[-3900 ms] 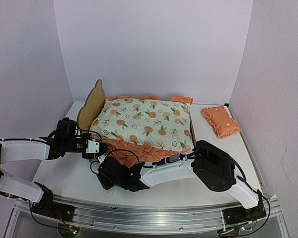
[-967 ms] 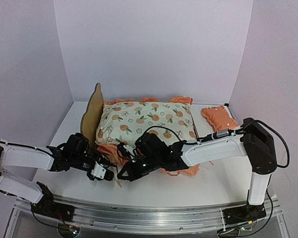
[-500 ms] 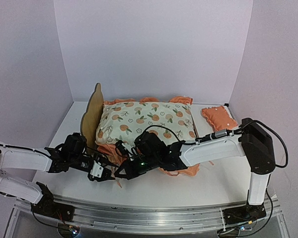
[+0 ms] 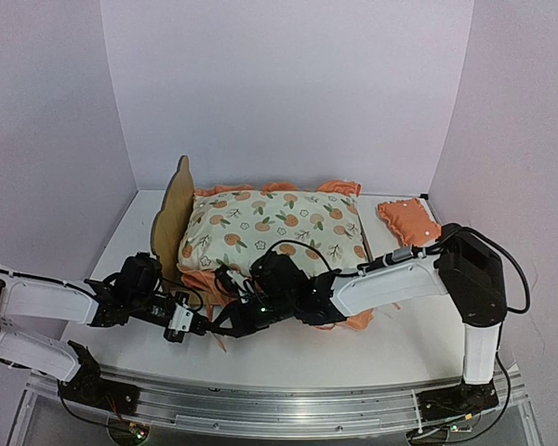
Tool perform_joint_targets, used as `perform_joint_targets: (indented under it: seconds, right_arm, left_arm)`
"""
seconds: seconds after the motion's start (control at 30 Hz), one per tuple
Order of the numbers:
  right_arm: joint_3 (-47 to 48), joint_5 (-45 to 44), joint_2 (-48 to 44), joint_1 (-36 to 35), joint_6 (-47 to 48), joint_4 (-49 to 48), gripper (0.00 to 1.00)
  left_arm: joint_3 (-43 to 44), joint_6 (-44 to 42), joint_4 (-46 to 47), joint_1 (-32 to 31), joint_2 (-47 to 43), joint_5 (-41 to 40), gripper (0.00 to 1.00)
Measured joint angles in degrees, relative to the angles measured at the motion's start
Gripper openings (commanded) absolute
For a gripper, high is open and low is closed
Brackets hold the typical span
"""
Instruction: Set up the pet bed
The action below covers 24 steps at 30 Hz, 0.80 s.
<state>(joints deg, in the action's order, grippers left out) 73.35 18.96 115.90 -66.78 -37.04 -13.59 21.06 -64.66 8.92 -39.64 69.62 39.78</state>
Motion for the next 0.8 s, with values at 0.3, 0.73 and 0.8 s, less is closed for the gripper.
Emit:
perform_joint_targets:
  seconds: [0.3,0.73,0.8]
  right_arm:
    - [-6.73,-11.57,0.57,-1.39,7.33,-2.55,0.45]
    - [-6.71,-21.39,9.81,-5.01,22.48,-16.31,0.35]
    - [-6.65,-22.72,10.43,-5.01,23.09,-17.33,0.25]
  left_arm:
    - [-1.38,-0.03,0.12,-0.12,-0.61,-1.41,0.0]
    - [-1.38,0.03,0.14,-0.12,-0.78,-1.46,0.0]
    - [-1.38,0.04,0.14,-0.12,-1.03,-1.49,0.0]
